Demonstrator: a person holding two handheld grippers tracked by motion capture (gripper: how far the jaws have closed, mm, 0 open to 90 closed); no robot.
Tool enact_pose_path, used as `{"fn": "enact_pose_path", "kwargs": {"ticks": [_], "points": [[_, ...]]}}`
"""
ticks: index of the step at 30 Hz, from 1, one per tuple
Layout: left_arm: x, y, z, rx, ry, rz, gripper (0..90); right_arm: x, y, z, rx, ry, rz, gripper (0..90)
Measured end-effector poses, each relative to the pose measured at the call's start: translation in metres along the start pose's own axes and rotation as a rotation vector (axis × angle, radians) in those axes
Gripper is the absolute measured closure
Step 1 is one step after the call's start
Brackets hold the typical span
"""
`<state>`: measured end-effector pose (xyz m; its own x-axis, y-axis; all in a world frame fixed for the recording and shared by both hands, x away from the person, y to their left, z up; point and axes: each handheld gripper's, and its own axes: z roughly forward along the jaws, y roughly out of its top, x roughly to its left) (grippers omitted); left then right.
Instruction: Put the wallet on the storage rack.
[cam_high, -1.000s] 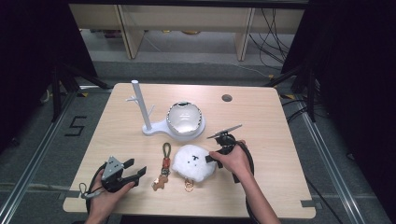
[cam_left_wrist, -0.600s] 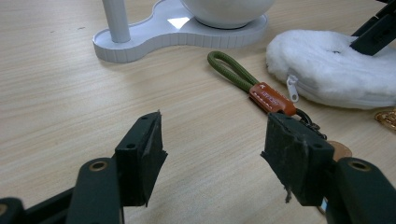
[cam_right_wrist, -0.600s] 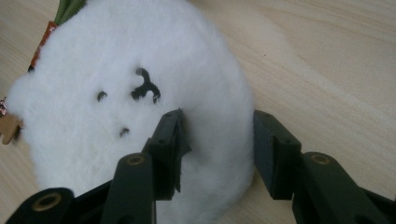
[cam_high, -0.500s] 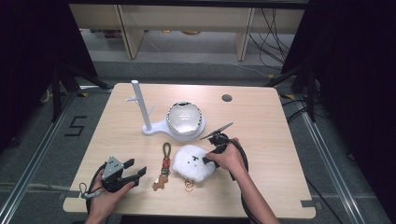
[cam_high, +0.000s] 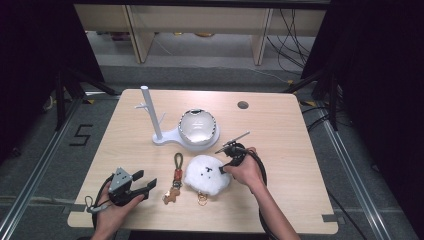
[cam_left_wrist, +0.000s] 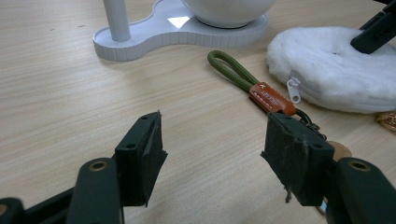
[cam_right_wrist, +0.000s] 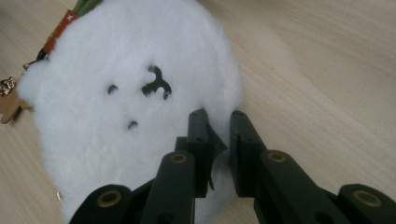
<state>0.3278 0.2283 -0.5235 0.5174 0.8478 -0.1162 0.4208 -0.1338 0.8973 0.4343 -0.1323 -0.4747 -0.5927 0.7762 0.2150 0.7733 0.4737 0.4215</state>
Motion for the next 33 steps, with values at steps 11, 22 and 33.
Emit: {"fn": "enact_pose_path", "kwargs": {"ticks": [11, 22, 33], "points": [[-0.001, 0.0, 0.0, 0.014, 0.011, 0.007, 36.4, 0.018, -0.004, -0.032, -0.137, -0.008, -0.085, 83.2], [-0.001, 0.0, 0.0, 0.014, 0.009, 0.0, 36.4, 0.026, 0.001, -0.06, -0.223, -0.027, -0.144, 83.6], [-0.001, 0.0, 0.0, 0.005, 0.001, -0.007, 36.3, 0.03, 0.008, -0.078, -0.265, -0.042, -0.164, 83.8]]}}
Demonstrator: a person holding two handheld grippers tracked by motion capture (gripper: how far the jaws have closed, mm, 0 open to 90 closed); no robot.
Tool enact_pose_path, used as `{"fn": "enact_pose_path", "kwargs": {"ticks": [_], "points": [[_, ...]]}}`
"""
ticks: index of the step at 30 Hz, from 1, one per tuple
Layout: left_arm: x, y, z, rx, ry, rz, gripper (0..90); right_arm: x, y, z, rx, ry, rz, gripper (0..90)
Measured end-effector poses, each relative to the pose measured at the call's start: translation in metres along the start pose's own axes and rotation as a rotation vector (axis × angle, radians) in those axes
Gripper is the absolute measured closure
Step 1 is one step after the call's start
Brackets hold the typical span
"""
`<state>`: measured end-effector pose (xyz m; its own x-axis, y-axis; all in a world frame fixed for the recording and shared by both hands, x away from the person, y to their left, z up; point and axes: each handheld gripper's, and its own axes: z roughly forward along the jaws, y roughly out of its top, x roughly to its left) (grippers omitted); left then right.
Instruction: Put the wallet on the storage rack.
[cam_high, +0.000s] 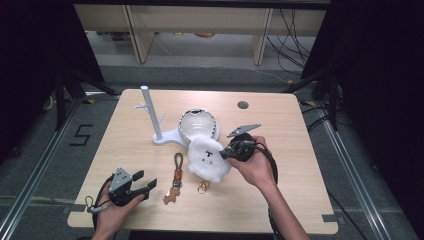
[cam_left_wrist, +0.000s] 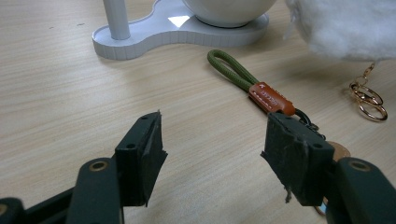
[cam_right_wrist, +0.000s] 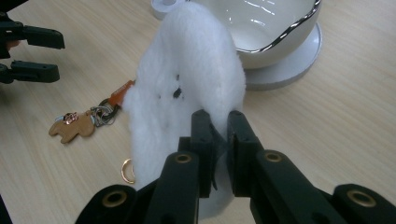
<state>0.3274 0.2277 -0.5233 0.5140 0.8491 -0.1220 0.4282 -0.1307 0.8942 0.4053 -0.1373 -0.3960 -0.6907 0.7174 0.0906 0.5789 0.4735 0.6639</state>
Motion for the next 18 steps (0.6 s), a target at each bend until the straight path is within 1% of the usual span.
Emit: {"fn": "enact_pose_path", "kwargs": {"ticks": [1, 2, 5, 6, 7, 8, 9, 10, 13, 14, 17, 18], "points": [[0.0, 0.0, 0.0, 0.0, 0.0, 0.0, 36.4, 0.0, 0.0, 0.0, 0.0, 0.0, 0.0, 83.8], [0.0, 0.0, 0.0, -0.005, -0.003, -0.001, 36.3, 0.0, 0.002, -0.002, -0.02, -0.004, -0.009, 83.8], [0.0, 0.0, 0.0, 0.001, 0.001, 0.0, 36.4, 0.001, 0.004, -0.004, -0.03, -0.005, -0.002, 83.8], [0.0, 0.0, 0.0, 0.001, 0.001, 0.001, 36.4, 0.0, 0.006, -0.006, -0.035, -0.004, -0.023, 83.8], [0.0, 0.0, 0.0, 0.001, 0.001, 0.001, 36.4, -0.001, 0.006, -0.006, -0.054, -0.007, -0.047, 83.8], [0.0, 0.0, 0.0, 0.001, 0.001, 0.002, 36.4, -0.001, 0.007, -0.008, -0.047, -0.006, -0.052, 83.8], [0.0, 0.0, 0.0, 0.001, 0.002, 0.002, 36.4, 0.0, 0.008, -0.009, -0.048, -0.006, -0.037, 83.8], [0.0, 0.0, 0.0, 0.0, 0.002, 0.001, 36.4, -0.001, 0.01, -0.011, -0.068, -0.016, -0.067, 83.8], [0.0, 0.0, 0.0, 0.001, 0.002, 0.001, 36.4, 0.0, 0.011, -0.014, -0.076, -0.025, -0.06, 83.8], [0.0, 0.0, 0.0, 0.002, 0.001, 0.001, 36.4, 0.001, 0.012, -0.015, -0.095, -0.03, -0.06, 83.7], [0.0, 0.0, 0.0, 0.002, 0.001, -0.001, 36.3, 0.0, 0.013, -0.018, -0.093, -0.032, -0.069, 83.7], [0.0, 0.0, 0.0, -0.003, -0.002, -0.004, 36.4, -0.001, 0.014, -0.019, -0.104, -0.034, -0.085, 83.7]]}}
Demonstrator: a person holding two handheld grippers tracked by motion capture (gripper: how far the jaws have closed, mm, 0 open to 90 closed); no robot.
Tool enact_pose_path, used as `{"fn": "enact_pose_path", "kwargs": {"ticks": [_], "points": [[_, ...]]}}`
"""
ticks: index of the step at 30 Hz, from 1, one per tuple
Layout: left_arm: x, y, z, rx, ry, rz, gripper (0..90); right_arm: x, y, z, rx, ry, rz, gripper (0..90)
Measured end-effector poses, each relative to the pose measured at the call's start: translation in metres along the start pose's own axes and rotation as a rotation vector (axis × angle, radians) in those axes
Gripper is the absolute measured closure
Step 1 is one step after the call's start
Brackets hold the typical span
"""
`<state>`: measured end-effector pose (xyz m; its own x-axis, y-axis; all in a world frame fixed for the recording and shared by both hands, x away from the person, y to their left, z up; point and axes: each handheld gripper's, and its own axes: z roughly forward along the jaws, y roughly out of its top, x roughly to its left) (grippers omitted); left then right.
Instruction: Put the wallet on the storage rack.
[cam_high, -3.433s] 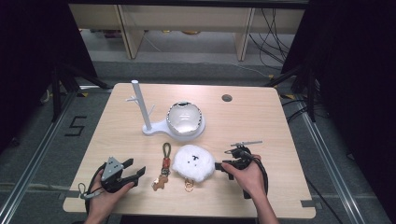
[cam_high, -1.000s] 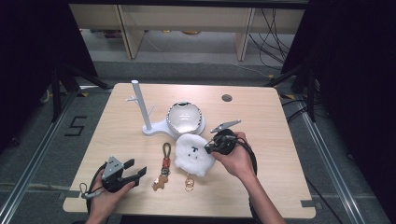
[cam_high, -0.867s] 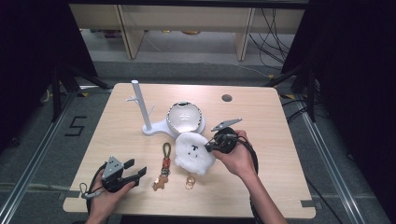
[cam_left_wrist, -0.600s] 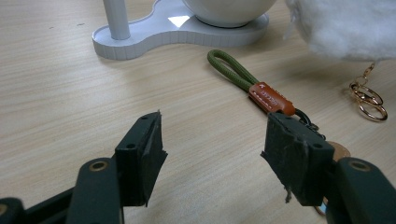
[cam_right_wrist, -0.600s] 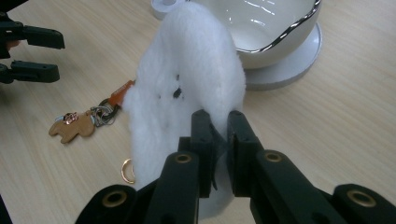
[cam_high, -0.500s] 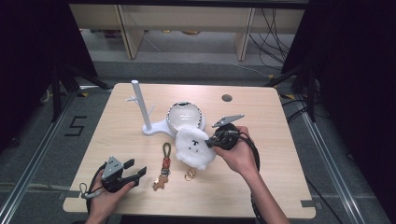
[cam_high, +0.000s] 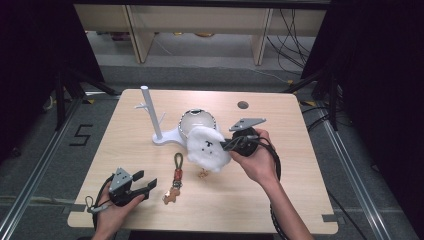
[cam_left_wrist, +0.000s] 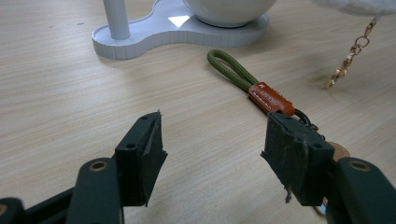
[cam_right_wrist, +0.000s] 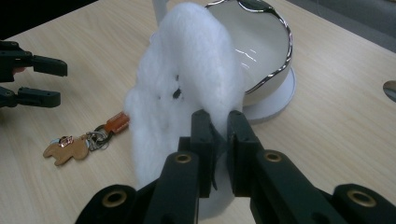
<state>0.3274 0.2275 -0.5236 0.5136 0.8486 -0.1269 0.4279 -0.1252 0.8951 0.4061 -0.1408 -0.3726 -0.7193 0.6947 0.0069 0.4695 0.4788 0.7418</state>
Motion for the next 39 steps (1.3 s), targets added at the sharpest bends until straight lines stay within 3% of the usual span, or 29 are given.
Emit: {"fn": "enact_pose_path", "kwargs": {"ticks": [1, 9, 11, 16, 22, 23, 24, 26, 30, 31, 39], "points": [[0.0, 0.0, 0.0, 0.001, -0.001, -0.001, 36.3, 0.001, 0.0, -0.001, 0.002, 0.001, 0.024, 83.7], [0.0, 0.0, 0.0, 0.002, 0.001, -0.01, 36.4, -0.001, 0.008, -0.005, -0.014, -0.009, -0.008, 83.8], [0.0, 0.0, -0.001, 0.009, 0.009, -0.008, 36.4, 0.001, 0.01, -0.006, -0.016, -0.011, 0.013, 83.8], [0.0, 0.0, -0.001, 0.007, 0.008, -0.008, 36.4, 0.001, 0.013, -0.006, -0.03, -0.014, 0.01, 83.7], [0.0, 0.0, -0.001, 0.008, 0.008, -0.007, 36.3, -0.001, 0.016, -0.007, -0.045, -0.017, -0.016, 83.7], [0.0, 0.0, -0.001, 0.008, 0.008, -0.007, 36.4, -0.001, 0.017, -0.006, -0.062, -0.019, 0.007, 83.7], [0.0, 0.0, -0.001, 0.009, 0.008, -0.006, 36.4, -0.003, 0.018, -0.007, -0.064, -0.02, -0.018, 83.7], [0.0, 0.0, -0.002, 0.008, 0.008, -0.006, 36.4, -0.002, 0.018, -0.008, -0.065, -0.017, -0.006, 83.7], [0.0, 0.0, -0.002, 0.004, 0.01, -0.009, 36.4, -0.003, 0.019, -0.008, -0.09, -0.027, -0.024, 83.6], [0.001, 0.0, -0.002, 0.004, 0.009, -0.009, 36.4, -0.004, 0.02, -0.009, -0.094, -0.047, -0.049, 83.6], [0.0, 0.0, -0.002, 0.005, 0.01, -0.007, 36.4, -0.003, 0.024, -0.011, -0.099, -0.057, -0.036, 83.6]]}}
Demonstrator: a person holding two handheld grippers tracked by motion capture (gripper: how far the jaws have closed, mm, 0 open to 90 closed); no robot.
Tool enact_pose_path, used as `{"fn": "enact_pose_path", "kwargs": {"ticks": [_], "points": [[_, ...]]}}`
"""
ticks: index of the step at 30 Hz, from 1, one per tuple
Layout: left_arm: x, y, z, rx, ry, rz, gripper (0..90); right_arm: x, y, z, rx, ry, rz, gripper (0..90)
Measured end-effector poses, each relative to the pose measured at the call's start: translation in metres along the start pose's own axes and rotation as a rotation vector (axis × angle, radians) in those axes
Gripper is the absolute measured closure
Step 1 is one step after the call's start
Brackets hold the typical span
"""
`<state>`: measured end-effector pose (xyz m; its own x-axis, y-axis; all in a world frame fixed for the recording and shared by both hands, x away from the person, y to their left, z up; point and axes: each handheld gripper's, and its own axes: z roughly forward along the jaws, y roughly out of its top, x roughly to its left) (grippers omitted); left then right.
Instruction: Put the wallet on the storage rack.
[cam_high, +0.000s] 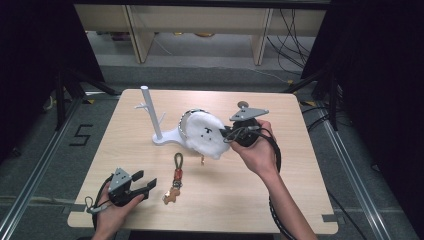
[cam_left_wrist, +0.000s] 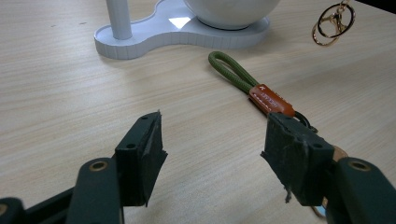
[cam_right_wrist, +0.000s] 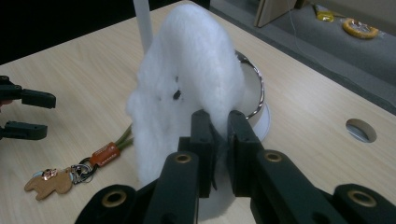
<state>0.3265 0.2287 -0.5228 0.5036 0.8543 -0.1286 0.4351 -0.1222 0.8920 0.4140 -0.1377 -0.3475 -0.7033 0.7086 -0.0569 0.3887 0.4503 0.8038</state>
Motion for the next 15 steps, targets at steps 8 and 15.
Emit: {"fn": "enact_pose_path", "kwargs": {"ticks": [8, 15], "points": [[0.0001, -0.0003, 0.0007, -0.007, -0.009, -0.001, 36.4, -0.0007, 0.0043, -0.0009, -0.005, -0.003, 0.013, 83.6], [0.0002, -0.0003, 0.0008, -0.008, -0.008, 0.0, 36.5, -0.0034, 0.0068, 0.0033, -0.031, -0.011, 0.001, 83.6]]}}
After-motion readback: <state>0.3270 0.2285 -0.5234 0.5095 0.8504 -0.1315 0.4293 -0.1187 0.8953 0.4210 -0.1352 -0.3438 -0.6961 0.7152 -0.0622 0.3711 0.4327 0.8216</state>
